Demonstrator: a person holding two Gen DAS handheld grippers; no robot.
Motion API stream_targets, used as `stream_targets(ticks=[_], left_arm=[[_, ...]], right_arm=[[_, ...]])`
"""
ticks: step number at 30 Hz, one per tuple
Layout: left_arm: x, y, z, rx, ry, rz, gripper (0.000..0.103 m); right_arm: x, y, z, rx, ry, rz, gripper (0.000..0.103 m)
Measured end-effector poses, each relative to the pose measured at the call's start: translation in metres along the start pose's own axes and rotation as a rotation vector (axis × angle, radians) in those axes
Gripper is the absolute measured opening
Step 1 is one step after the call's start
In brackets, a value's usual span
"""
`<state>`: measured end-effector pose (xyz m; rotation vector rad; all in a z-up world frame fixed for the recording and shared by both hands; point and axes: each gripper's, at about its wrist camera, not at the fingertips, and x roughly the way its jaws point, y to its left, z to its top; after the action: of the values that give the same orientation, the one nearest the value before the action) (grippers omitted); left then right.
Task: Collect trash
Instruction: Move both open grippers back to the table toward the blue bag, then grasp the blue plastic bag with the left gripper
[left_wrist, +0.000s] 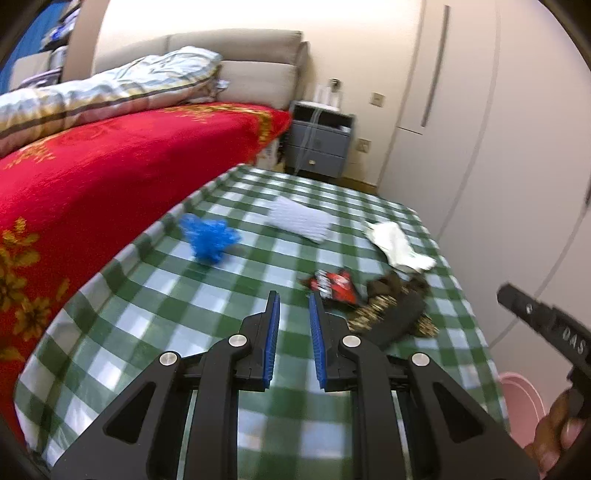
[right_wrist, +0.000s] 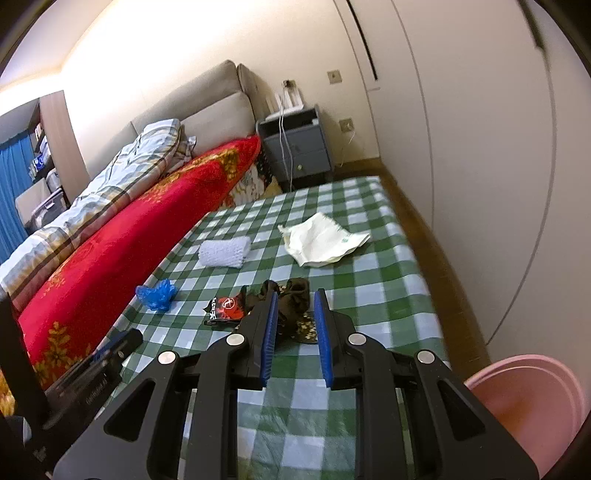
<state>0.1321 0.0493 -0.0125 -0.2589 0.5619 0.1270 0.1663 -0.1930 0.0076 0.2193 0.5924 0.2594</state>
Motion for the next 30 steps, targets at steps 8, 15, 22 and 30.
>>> stream_targets(ticks=[8,15,22,30], left_arm=[[0.029,0.036,0.025,-0.088,-0.019,0.092,0.017],[0.061,0.064,0.042,-0.168,-0.013,0.155,0.035],[0.089,0.078,0.051,-0.213,0.014,0.174,0.041],[0.108,0.083,0.056,-0.231,0.047,0.161,0.040]], right_arm=[[0.044,0.012,-0.004,-0.017,0.070,0.068,0.025],[0.063,0.027,-0.012,-0.088,0.112,0.085,0.032],[0.074,0.029,-0.017,-0.116,0.136,0.064,0.031],[0.073,0.033,-0.021,-0.153,0.135,0.054,0.012]])
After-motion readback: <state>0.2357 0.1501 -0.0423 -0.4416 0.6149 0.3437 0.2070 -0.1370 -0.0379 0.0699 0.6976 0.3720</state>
